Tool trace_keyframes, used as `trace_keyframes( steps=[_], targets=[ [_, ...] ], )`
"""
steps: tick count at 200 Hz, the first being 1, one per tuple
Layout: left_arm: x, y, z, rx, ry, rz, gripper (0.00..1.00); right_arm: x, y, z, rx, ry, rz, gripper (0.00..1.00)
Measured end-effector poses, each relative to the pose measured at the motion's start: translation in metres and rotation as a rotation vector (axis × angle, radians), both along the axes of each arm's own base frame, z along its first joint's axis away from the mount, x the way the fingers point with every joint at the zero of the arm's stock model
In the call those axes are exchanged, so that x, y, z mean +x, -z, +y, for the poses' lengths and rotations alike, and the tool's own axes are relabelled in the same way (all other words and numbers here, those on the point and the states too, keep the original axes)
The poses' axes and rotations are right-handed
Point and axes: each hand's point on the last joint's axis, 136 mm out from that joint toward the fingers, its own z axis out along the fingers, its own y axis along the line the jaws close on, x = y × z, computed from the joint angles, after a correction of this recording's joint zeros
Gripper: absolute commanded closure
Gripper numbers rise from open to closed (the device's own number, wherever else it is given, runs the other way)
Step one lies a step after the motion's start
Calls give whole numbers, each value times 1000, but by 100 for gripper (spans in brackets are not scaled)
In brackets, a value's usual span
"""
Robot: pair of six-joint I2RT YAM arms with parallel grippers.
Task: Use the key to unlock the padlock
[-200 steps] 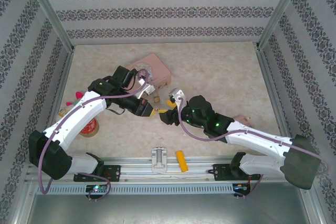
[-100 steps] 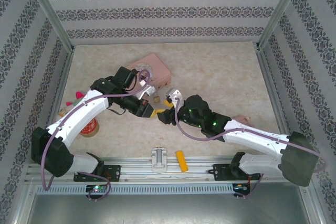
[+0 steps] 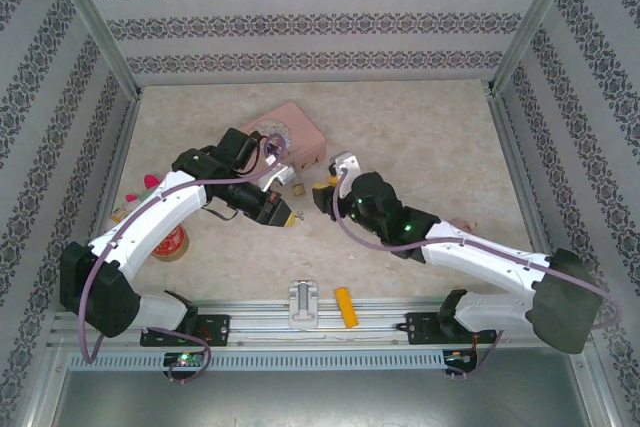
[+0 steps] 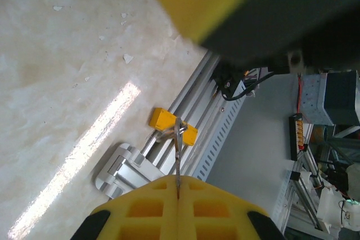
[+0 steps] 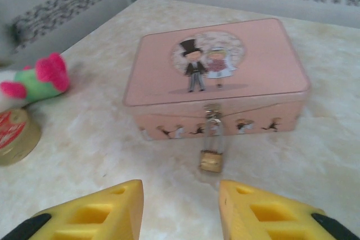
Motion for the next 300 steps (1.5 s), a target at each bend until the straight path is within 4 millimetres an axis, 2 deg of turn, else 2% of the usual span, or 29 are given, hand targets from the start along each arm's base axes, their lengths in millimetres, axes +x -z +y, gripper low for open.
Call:
trace_keyframes(
  steps=[17,39,58,67,102,153,172,219,263,300],
  targets=[
    [-1,1,1,6,6,-4,100,10,3,-12,34,34,50,55],
    [0,2,2,12,19,-27,100,9,3,-15,101,-2,117,54],
    [0,2,3,14,35,-58,100,-7,-5,-10,177,-102,159,54],
    [0,2,4,16,45,-79,100,-15,-10,-8,213,-147,176,48],
    [3,-3,4,8,79,-160,100,-45,-35,2,321,-324,217,38],
    [1,-21,2,-53,119,-267,100,-69,-41,13,364,-466,287,48],
    [-1,-25,2,-66,130,-286,100,-72,-41,21,365,-506,315,54],
    [-4,-27,1,-83,147,-295,100,-78,-38,45,354,-602,381,58],
    [-4,-27,1,-84,154,-304,100,-82,-40,47,360,-632,386,65],
    [-4,-28,1,-85,156,-308,100,-82,-31,51,354,-646,417,72]
  ],
)
